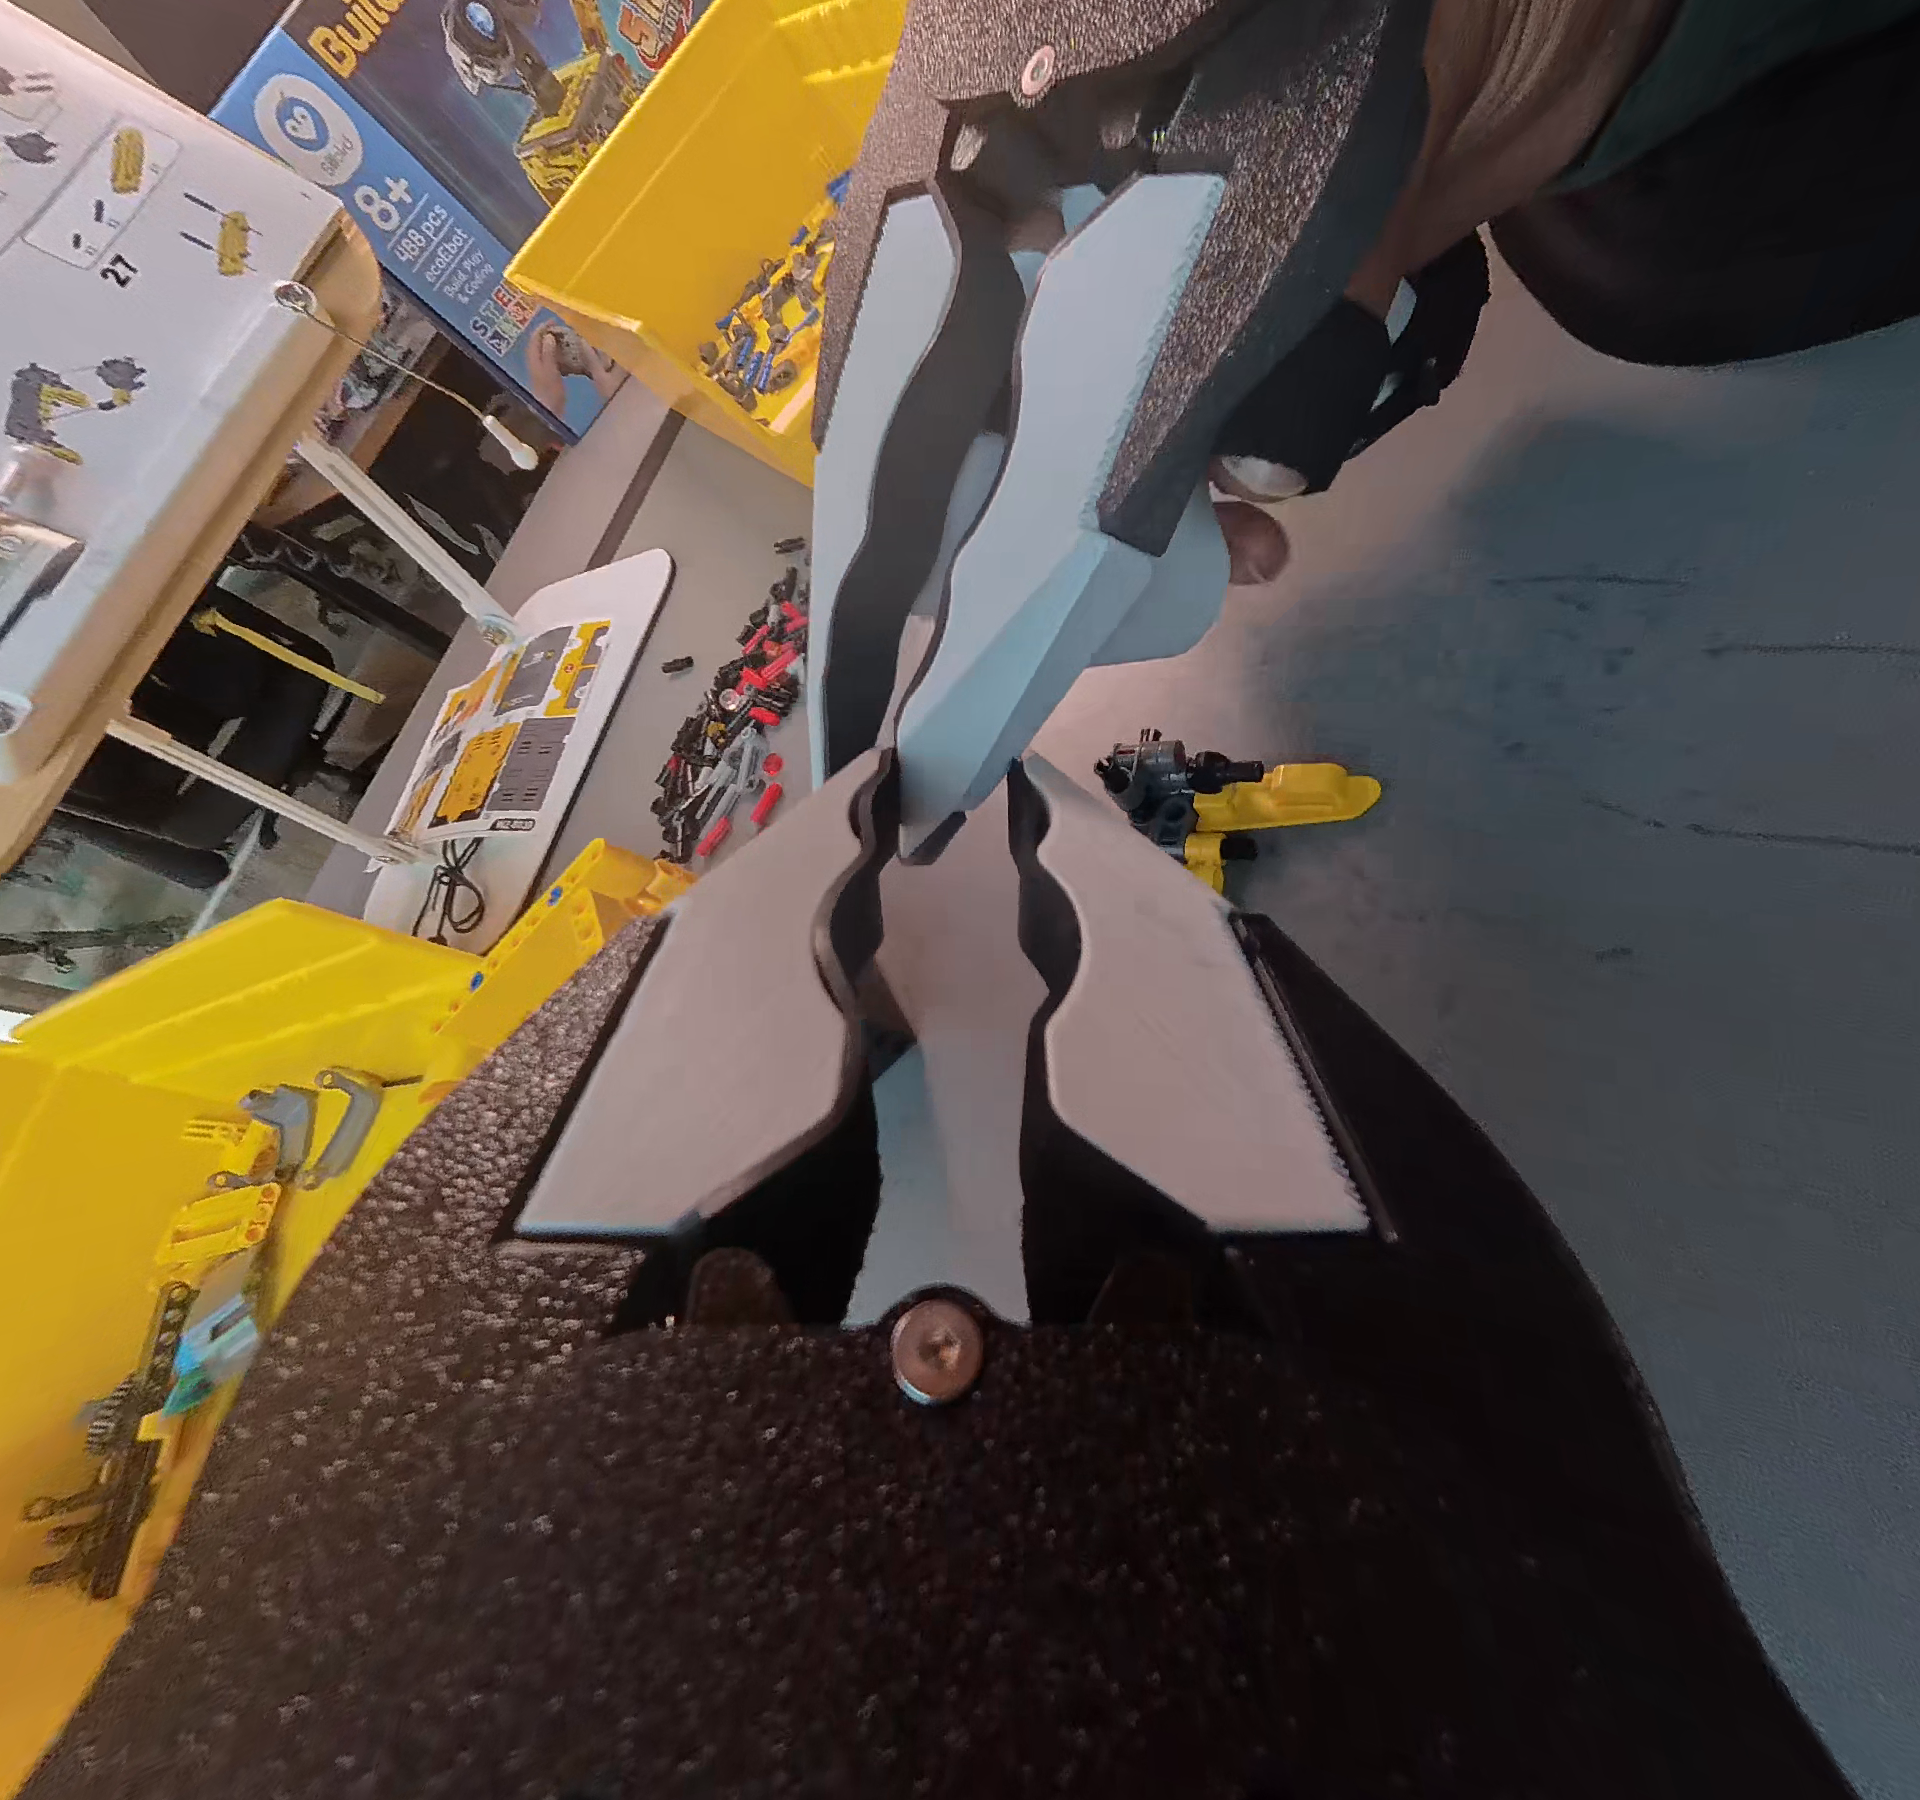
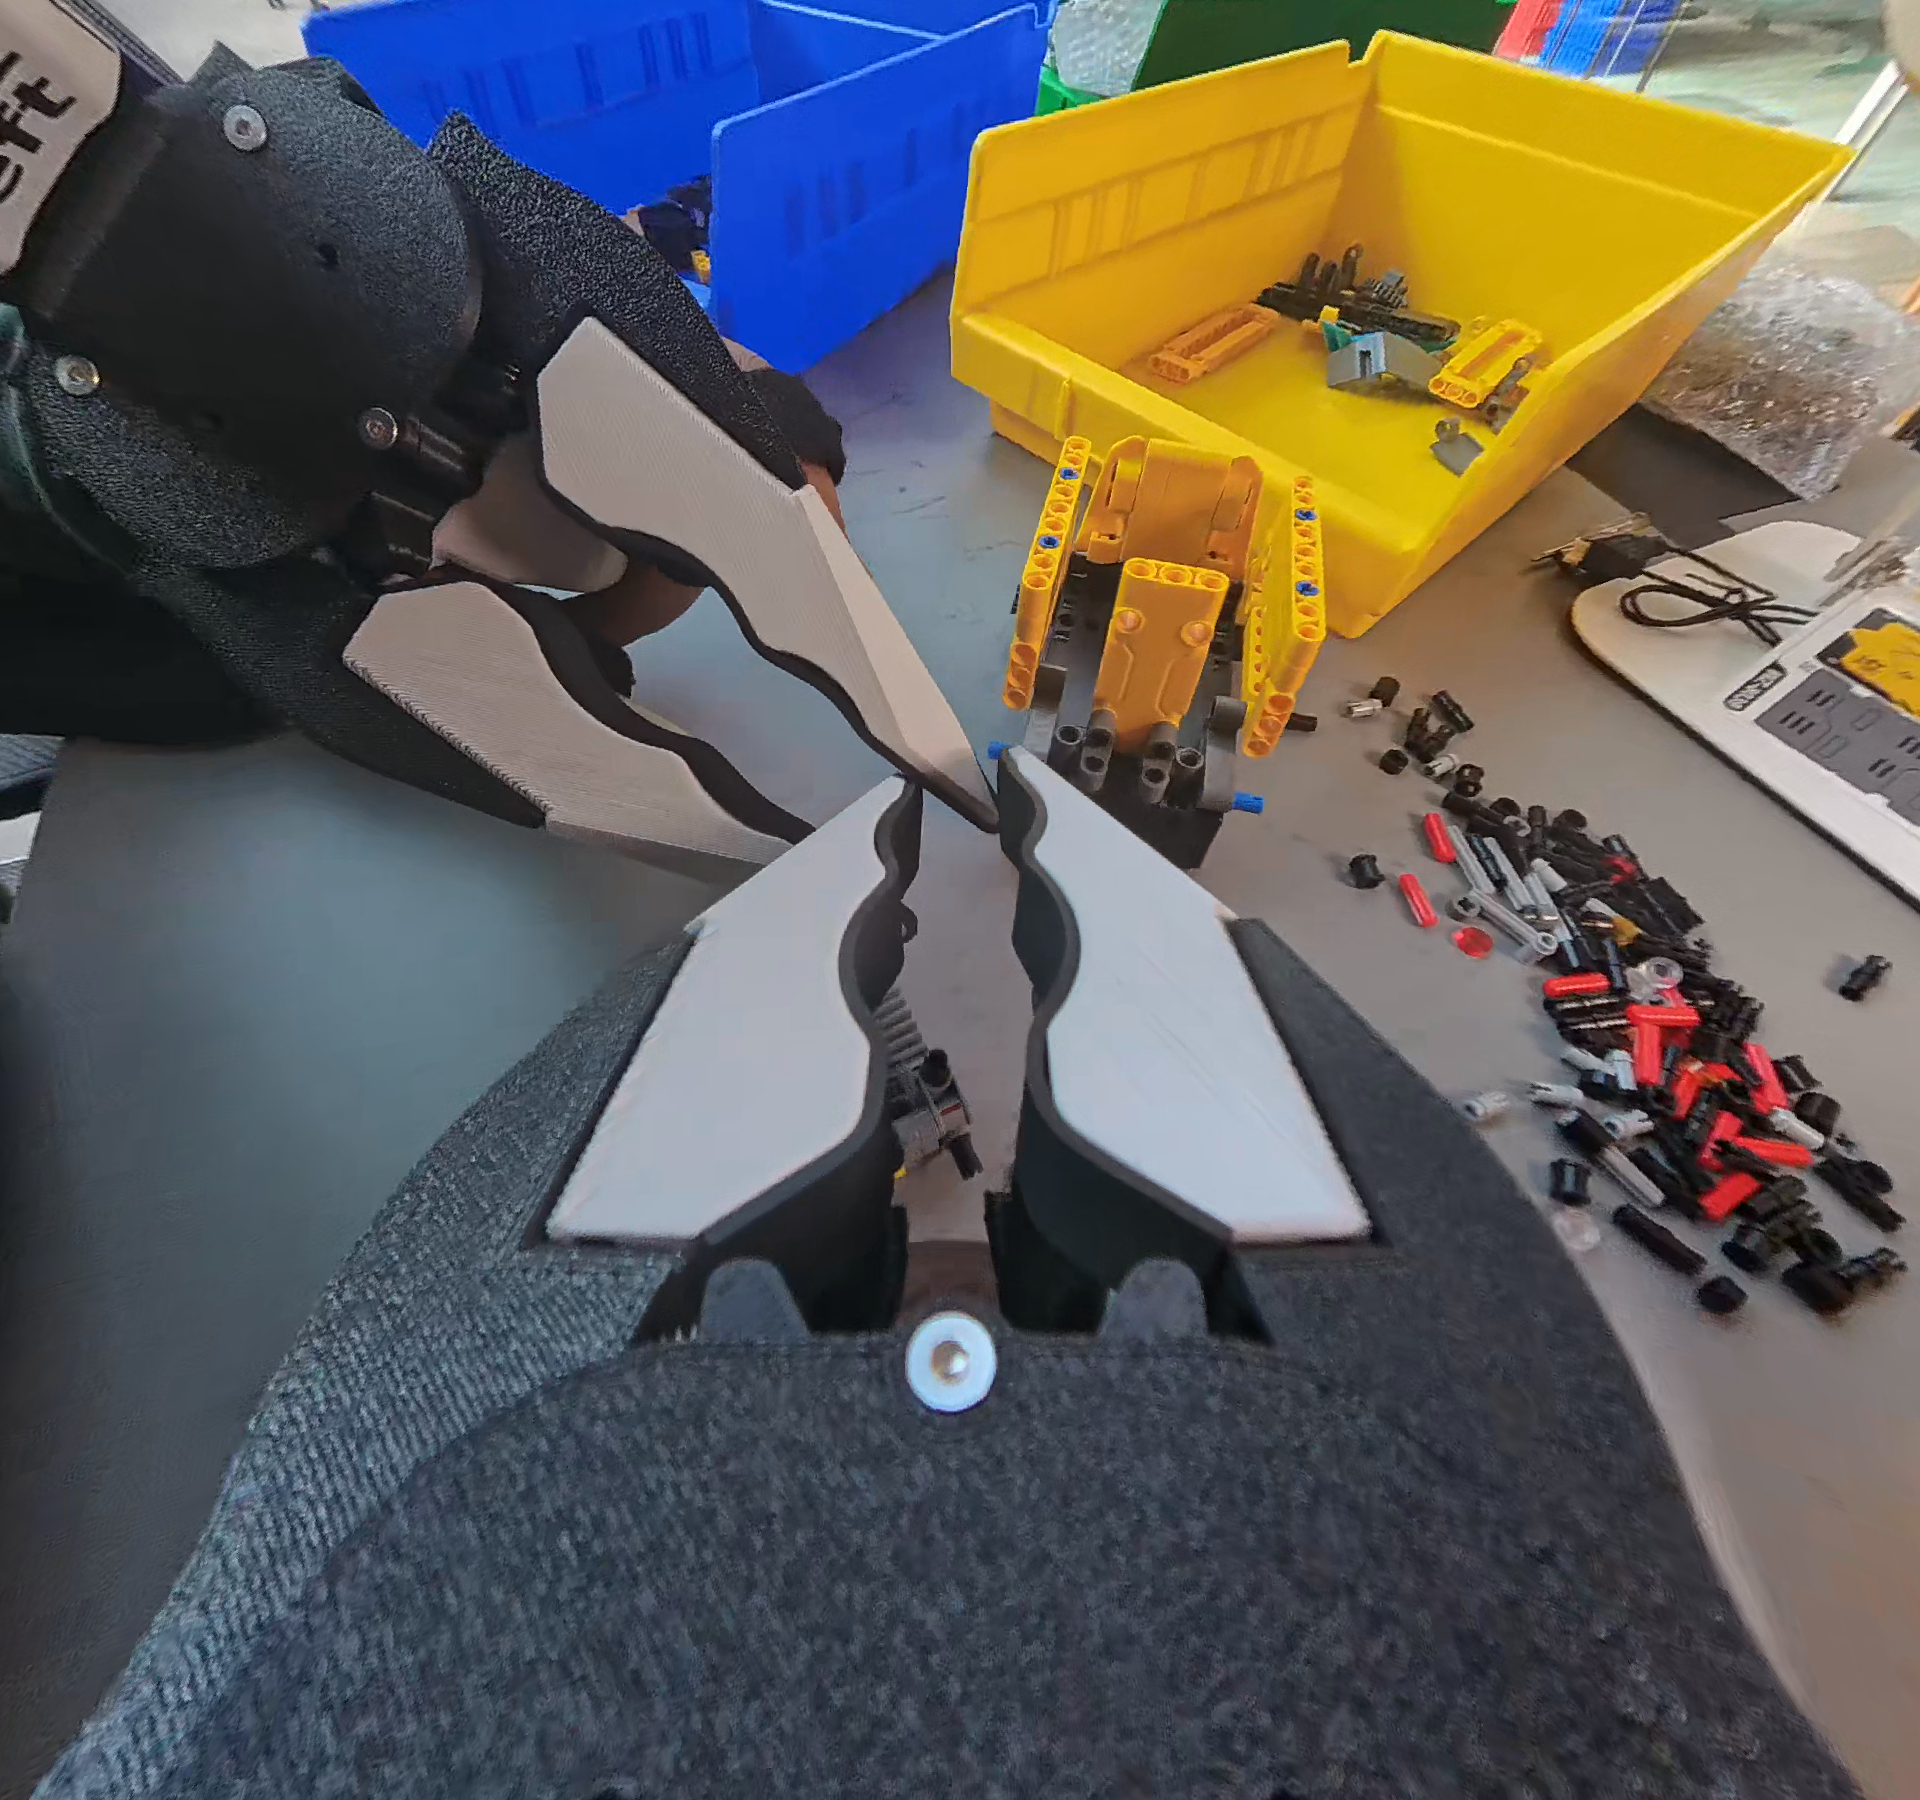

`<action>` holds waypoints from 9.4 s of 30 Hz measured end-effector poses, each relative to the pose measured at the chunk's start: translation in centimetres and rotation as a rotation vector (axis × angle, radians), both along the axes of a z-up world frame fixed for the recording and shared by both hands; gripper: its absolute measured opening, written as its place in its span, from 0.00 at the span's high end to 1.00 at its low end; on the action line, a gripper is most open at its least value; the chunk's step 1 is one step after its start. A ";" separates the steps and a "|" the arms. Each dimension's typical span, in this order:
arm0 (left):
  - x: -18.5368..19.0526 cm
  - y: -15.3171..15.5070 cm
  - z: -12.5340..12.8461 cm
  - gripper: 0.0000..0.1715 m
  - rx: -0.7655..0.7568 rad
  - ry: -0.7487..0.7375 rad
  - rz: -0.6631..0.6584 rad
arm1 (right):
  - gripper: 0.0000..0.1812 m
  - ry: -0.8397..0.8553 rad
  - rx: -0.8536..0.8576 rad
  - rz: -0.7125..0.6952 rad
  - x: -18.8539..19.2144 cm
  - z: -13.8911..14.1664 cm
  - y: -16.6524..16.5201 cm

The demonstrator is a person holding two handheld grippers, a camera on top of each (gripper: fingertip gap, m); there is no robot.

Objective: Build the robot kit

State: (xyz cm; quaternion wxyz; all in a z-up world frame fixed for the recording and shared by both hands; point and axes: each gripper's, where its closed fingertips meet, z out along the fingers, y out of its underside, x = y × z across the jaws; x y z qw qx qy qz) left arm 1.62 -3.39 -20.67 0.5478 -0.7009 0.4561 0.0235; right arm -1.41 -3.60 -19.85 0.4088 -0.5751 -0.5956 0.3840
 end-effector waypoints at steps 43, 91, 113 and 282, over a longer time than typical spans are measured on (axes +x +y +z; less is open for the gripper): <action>-7.4 2.6 1.7 0.70 -0.284 -0.724 0.229 | 1.00 0.021 -0.161 -0.387 3.3 -0.4 8.0; -13.4 3.4 4.2 0.93 -0.085 -0.798 0.406 | 1.00 0.184 -0.001 -0.642 6.6 1.4 13.8; -13.6 3.9 3.1 0.78 -0.093 -0.762 0.425 | 0.85 0.392 0.268 -0.707 5.9 16.8 23.6; -9.9 2.5 4.1 0.76 -0.063 -0.613 0.299 | 0.95 -0.281 0.063 -0.526 7.5 -4.9 16.1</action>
